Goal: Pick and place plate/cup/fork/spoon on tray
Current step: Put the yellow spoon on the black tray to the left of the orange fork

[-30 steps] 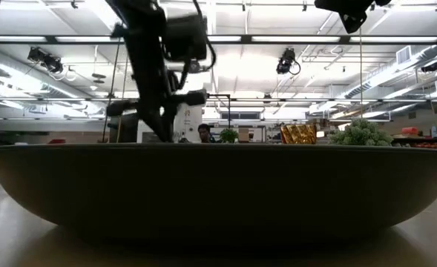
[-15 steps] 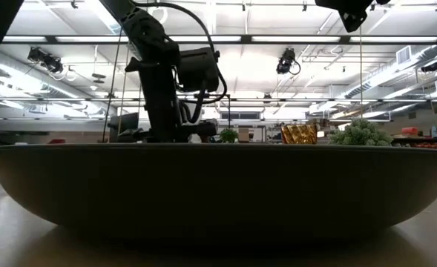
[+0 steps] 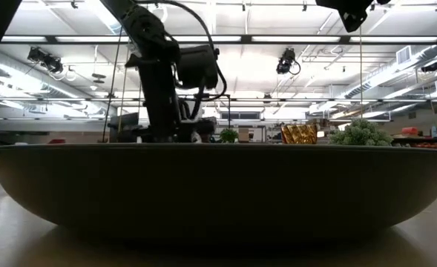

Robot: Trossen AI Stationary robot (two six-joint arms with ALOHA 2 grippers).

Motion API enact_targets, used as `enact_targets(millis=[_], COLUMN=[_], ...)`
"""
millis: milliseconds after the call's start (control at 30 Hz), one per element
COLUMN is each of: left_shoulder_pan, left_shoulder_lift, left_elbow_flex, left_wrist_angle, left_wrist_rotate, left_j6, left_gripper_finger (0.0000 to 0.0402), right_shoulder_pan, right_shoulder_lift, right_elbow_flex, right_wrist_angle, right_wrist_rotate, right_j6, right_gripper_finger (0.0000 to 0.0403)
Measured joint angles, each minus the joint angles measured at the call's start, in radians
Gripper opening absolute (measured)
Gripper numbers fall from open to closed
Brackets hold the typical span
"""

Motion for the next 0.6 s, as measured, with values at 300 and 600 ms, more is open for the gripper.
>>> enact_targets(millis=[300, 600], left_shoulder_pan=[-0.096, -0.419], left_shoulder_lift=[-0.137, -0.173], left_elbow_flex=[0.060, 0.060], left_wrist_angle=[-0.236, -0.381], left_wrist_rotate=[-0.010, 0.057], left_j6=[0.000, -0.365], left_gripper_finger=[0.0148, 0.0148], right_shoulder_pan=[0.000, 0.000], right_shoulder_lift=[0.000, 0.000], right_elbow_flex=[0.000, 0.000], right_wrist_angle=[-0.009, -0.024], right_wrist_rotate=[0.000, 0.000], right_j6=[0.001, -0.014], right_gripper_finger=[0.0116, 0.0116])
